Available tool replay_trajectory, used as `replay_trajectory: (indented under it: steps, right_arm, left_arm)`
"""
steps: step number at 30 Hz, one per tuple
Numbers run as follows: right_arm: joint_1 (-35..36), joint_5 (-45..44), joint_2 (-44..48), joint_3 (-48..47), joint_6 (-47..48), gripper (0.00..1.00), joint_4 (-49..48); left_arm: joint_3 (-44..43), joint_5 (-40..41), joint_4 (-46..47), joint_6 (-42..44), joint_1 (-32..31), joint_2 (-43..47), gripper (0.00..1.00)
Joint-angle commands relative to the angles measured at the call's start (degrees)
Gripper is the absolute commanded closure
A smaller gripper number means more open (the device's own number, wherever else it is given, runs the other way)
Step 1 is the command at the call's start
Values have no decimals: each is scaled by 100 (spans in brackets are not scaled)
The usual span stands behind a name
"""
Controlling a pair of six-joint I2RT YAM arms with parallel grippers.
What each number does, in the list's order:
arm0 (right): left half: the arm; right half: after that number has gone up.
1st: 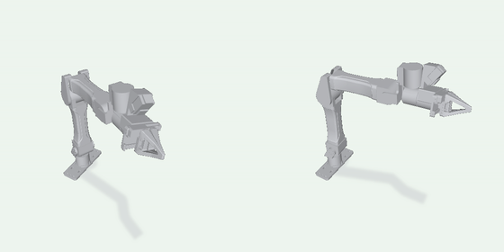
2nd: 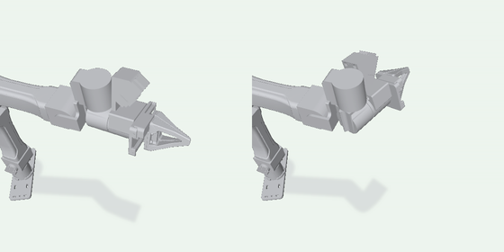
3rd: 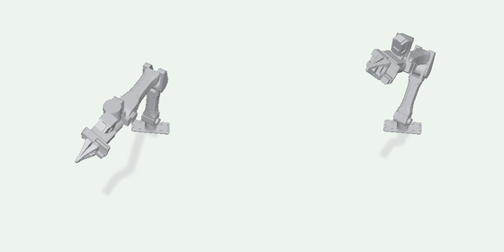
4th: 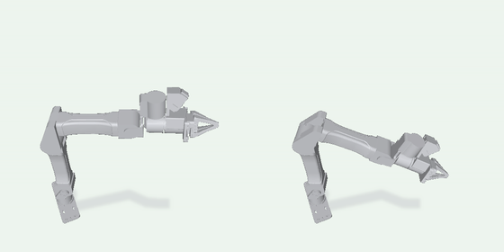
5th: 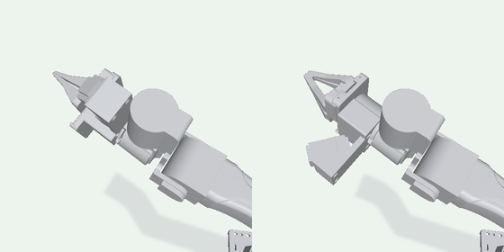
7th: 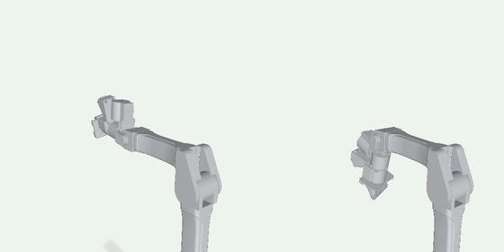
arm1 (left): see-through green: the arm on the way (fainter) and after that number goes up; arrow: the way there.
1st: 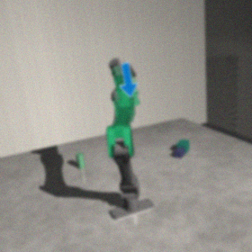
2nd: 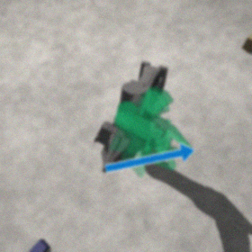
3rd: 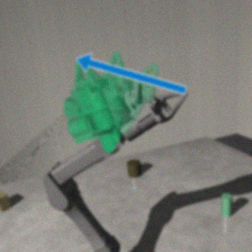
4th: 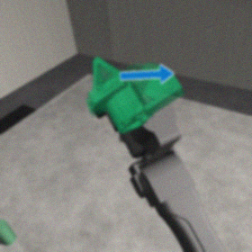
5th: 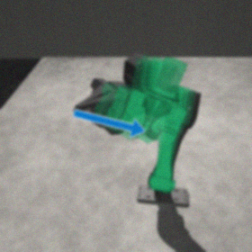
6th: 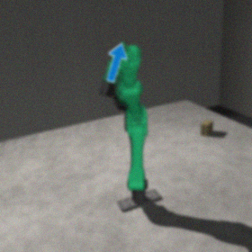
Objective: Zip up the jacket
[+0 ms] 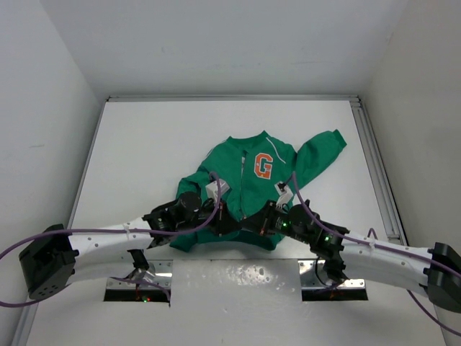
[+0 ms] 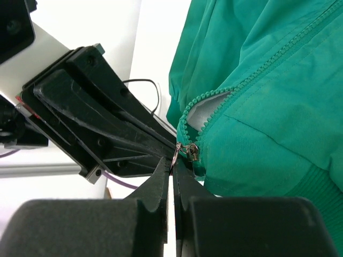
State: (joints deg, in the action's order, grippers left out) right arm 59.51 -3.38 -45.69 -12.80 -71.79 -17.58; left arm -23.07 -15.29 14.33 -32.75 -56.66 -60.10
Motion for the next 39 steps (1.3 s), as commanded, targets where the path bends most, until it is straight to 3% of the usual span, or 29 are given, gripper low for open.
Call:
replay_trajectory:
  steps: [1, 12, 19, 25, 33, 39]
  right_arm:
    - [-62, -866, 8, -293, -72, 100, -835]
    - [-290, -1130, -642, -697, 43, 100, -852]
    - [-317, -1235, -836, -891, -168, 100, -1404]
    - [-527, -1526, -932, -1198, -46, 100, -1186]
    - [-1186, -788, -1381, -1085, -511, 100, -1634]
    - [-1125, -524, -917, -549, -502, 100, -1723]
  left_arm:
    - [66, -457, -185, 85, -275, 15, 100]
    - [-110, -247, -519, 278, -433, 33, 100]
    - [-49, -27, -607, 340, -495, -63, 100]
    - [30, 0, -501, 349, -574, -187, 100]
    - [-31, 149, -721, 428, -670, -213, 100]
    - [-40, 536, -940, 278, -671, 41, 100]
